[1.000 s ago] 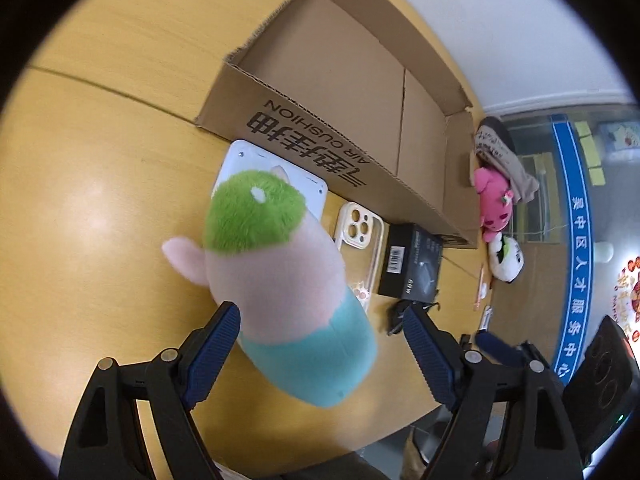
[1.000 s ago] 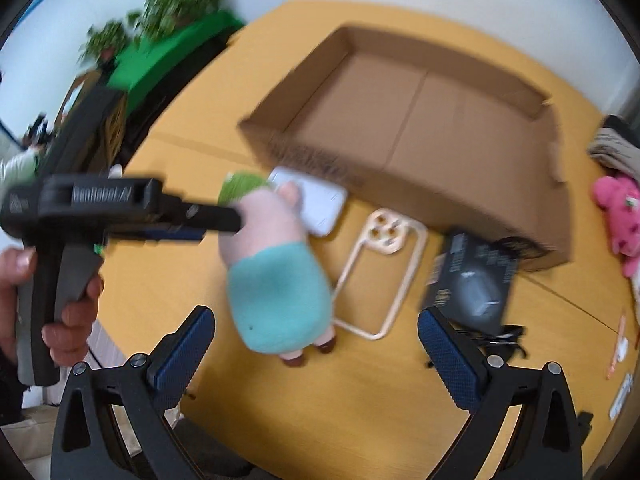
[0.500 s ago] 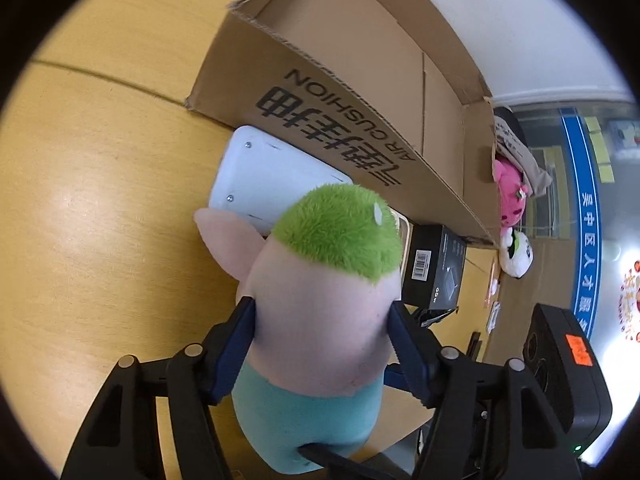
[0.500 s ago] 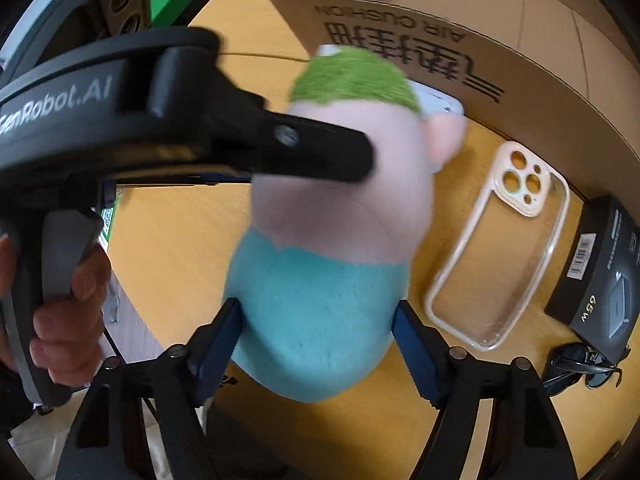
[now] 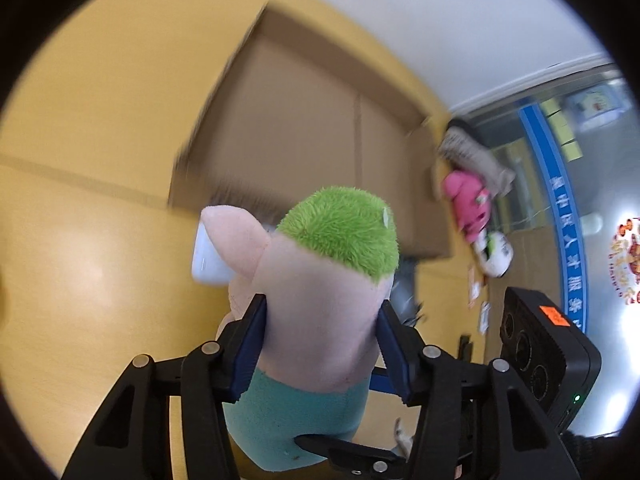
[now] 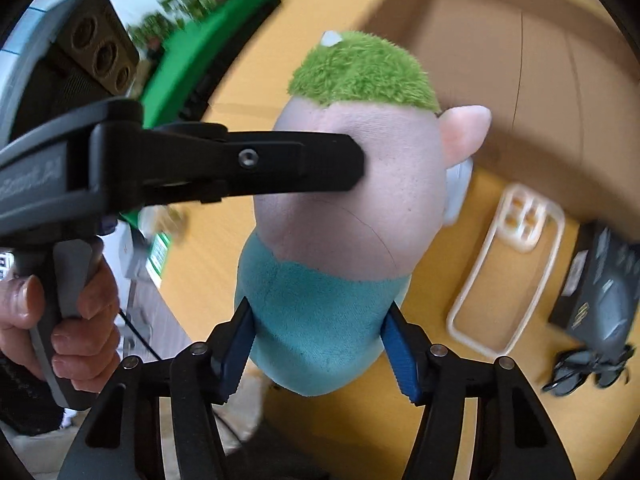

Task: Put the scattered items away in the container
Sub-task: 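Lift the pig plush with both grippers and carry it over the cardboard box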

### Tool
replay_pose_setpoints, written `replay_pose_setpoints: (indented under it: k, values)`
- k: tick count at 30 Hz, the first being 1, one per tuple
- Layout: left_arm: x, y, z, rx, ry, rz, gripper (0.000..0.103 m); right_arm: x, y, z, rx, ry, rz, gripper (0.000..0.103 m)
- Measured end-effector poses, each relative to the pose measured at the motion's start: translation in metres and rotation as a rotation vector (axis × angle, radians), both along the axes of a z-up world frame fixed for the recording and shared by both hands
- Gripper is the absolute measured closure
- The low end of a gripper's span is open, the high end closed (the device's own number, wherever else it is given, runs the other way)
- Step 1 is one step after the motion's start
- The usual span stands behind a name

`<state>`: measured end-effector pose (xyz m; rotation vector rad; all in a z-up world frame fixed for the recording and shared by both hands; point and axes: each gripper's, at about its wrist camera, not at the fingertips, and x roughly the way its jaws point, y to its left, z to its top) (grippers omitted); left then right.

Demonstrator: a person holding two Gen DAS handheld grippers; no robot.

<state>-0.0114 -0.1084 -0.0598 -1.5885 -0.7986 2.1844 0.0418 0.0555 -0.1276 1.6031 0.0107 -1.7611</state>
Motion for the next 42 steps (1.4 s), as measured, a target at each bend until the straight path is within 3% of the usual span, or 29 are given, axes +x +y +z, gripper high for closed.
replay_pose_setpoints:
  k: [11, 15, 20, 26, 31, 37, 42]
  values:
    - [-0.064, 0.009, 0.172, -0.036, 0.379, -0.04, 0.052, -0.063, -0.005, 0.152, -0.125, 0.323, -0.086, 0.038]
    - [-0.085, 0.016, 0.208, -0.044, 0.458, -0.062, 0.052, -0.08, -0.005, 0.187, -0.131, 0.408, -0.098, 0.038]
    - [-0.107, 0.026, 0.225, -0.042, 0.502, -0.072, 0.052, -0.098, -0.009, 0.204, -0.131, 0.454, -0.118, 0.038]
    - [-0.136, 0.031, 0.224, -0.045, 0.506, -0.075, 0.052, -0.117, -0.02, 0.199, -0.143, 0.45, -0.124, 0.038]
    - [-0.178, 0.025, 0.194, -0.031, 0.462, -0.063, 0.052, -0.145, -0.034, 0.173, -0.135, 0.421, -0.117, 0.038]
    - [-0.235, 0.021, 0.147, -0.047, 0.402, -0.066, 0.052, -0.196, -0.042, 0.125, -0.146, 0.352, -0.121, 0.038]
    - [-0.284, 0.02, 0.081, -0.066, 0.264, -0.084, 0.052, -0.235, -0.049, 0.057, -0.148, 0.222, -0.14, 0.038]
